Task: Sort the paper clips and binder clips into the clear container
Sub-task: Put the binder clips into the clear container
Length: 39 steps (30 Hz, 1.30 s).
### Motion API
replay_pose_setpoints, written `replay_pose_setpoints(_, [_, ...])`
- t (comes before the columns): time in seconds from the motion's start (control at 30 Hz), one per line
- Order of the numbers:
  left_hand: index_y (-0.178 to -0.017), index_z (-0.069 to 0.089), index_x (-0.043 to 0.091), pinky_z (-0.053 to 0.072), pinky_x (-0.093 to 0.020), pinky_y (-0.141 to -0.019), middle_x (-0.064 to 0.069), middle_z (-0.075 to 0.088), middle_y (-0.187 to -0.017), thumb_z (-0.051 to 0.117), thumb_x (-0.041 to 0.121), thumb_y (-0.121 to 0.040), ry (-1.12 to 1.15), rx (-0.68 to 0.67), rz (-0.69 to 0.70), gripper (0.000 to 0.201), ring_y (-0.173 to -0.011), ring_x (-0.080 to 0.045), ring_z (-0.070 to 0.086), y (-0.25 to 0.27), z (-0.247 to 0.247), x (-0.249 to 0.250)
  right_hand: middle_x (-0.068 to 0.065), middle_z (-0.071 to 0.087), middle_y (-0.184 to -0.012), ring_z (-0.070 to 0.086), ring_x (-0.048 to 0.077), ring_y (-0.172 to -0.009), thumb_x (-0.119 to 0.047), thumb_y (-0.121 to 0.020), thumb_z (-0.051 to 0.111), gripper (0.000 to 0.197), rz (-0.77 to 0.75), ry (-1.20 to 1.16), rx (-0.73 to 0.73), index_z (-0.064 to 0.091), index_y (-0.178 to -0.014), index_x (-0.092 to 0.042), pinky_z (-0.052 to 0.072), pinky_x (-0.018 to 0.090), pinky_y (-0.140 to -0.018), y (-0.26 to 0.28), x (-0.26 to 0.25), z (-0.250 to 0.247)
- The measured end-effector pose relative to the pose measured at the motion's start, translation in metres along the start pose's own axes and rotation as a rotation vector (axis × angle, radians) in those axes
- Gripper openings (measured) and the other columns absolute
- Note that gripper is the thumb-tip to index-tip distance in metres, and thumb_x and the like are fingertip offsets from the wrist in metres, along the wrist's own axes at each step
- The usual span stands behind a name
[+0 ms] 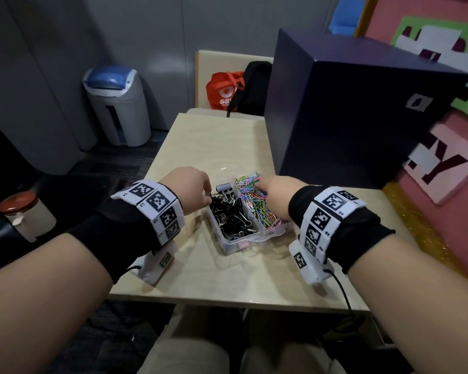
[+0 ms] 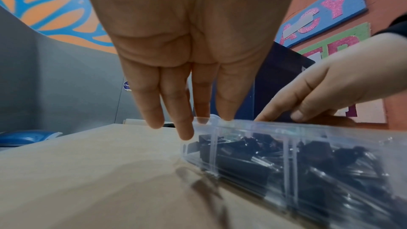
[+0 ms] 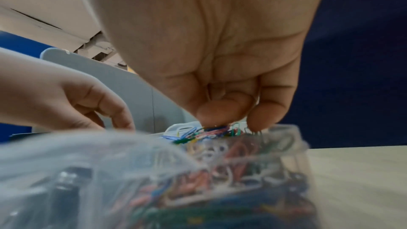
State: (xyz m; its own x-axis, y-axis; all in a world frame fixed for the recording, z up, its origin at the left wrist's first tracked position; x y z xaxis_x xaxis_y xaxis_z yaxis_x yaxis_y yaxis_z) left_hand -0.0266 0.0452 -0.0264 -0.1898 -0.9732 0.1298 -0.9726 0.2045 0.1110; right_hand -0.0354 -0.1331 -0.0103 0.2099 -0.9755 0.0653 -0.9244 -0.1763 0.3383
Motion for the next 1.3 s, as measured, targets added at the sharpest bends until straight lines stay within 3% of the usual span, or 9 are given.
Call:
replay_pose_setpoints(0.27, [-0.12, 0.064, 0.019, 0.044, -0.028, -0.088, -0.002, 0.065, -0.117, 0.059, 0.031, -0.092, -0.002, -0.006, 0.004, 0.031, -0.11, -0.022, 0.059, -0.001, -0.001, 0.001, 0.011, 0.051, -0.139, 0.053, 0.029, -0.124, 0.003, -0.092, 0.038, 0.052, 0.051, -0.076, 0.07, 0.046, -0.141, -0.013, 0.047, 0.035, -0.1, -0.006, 0.005, -0.015])
replay_pose_setpoints(0.5, [-0.12, 0.064, 0.019, 0.044, -0.029, -0.088, -0.002, 0.065, -0.116, 0.057, 0.03, -0.093, -0.016, -0.011, 0.01, 0.03, -0.11, -0.021, 0.059, 0.0, -0.001, 0.002, 0.009, 0.044, -0.147, 0.049, 0.027, -0.129, -0.002, -0.098, 0.035, 0.056, -0.028, -0.004, -0.07, 0.032, -0.15, -0.021, 0.045, 0.03, -0.101, -0.007, -0.005, -0.009])
replay_pose_setpoints(0.67, [-0.12, 0.064, 0.019, 0.044, -0.029, -0.086, -0.002, 0.065, -0.116, 0.057, 0.03, -0.093, -0.021, -0.013, 0.013, 0.03, -0.109, -0.022, 0.059, -0.002, -0.001, 0.002, 0.009, 0.038, -0.151, 0.043, 0.026, -0.135, 0.001, -0.098, 0.036, 0.053, 0.029, -0.034, -0.001, 0.035, -0.149, -0.016, 0.04, 0.032, -0.108, 0.008, 0.007, -0.021])
replay_pose_setpoints(0.83, [-0.12, 0.065, 0.019, 0.045, -0.03, -0.089, -0.003, 0.065, -0.116, 0.058, 0.03, -0.093, -0.026, -0.011, 0.01, 0.03, -0.11, -0.022, 0.059, -0.002, 0.0, 0.002, 0.003, 0.046, -0.146, 0.047, 0.025, -0.131, -0.001, -0.098, 0.038, 0.048, -0.023, -0.009, -0.086, 0.047, -0.142, -0.019, 0.039, 0.03, -0.108, 0.018, 0.007, -0.01])
replay_pose_setpoints(1.0, [-0.119, 0.065, 0.02, 0.045, -0.029, -0.088, -0.003, 0.065, -0.117, 0.058, 0.03, -0.093, -0.036, -0.013, 0.006, 0.029, -0.11, -0.022, 0.058, -0.003, 0.001, 0.002, 0.004, 0.05, -0.141, 0.05, 0.025, -0.127, 0.0, -0.095, 0.041, 0.047, 0.025, -0.11, 0.029, 0.055, -0.135, -0.021, 0.042, 0.028, -0.101, 0.027, 0.01, -0.014])
replay_pose_setpoints(1.2, [-0.12, 0.065, 0.02, 0.045, -0.029, -0.088, -0.002, 0.065, -0.116, 0.057, 0.03, -0.093, -0.06, -0.018, 0.01, 0.029, -0.11, -0.021, 0.059, -0.002, 0.0, 0.004, 0.005, 0.047, -0.138, 0.052, 0.026, -0.123, 0.005, -0.088, 0.041, 0.05, -0.116, -0.107, 0.131, 0.055, -0.131, -0.014, 0.045, 0.036, -0.103, 0.008, -0.015, -0.004])
replay_pose_setpoints(1.3, [-0.119, 0.066, 0.019, 0.046, -0.03, -0.087, -0.002, 0.067, -0.114, 0.056, 0.029, -0.094, -0.067, -0.025, 0.015, 0.029, -0.107, -0.022, 0.061, -0.002, 0.001, 0.003, 0.006, 0.051, -0.136, 0.052, 0.025, -0.12, 0.001, -0.092, 0.041, 0.043, -0.176, -0.051, 0.076, 0.051, -0.132, -0.012, 0.046, 0.032, -0.097, -0.001, -0.027, -0.004])
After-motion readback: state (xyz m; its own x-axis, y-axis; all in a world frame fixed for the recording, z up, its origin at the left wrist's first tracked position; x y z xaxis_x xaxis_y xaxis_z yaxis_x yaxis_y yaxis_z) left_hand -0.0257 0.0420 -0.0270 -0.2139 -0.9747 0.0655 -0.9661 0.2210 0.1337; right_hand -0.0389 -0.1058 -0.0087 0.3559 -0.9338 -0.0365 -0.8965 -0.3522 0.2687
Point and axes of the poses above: each hand's wrist, its own y-axis away from the middle knuckle, its own z-axis out of the palm, x = y × z, the point moved 1 cm from there along -y, towards the middle knuckle
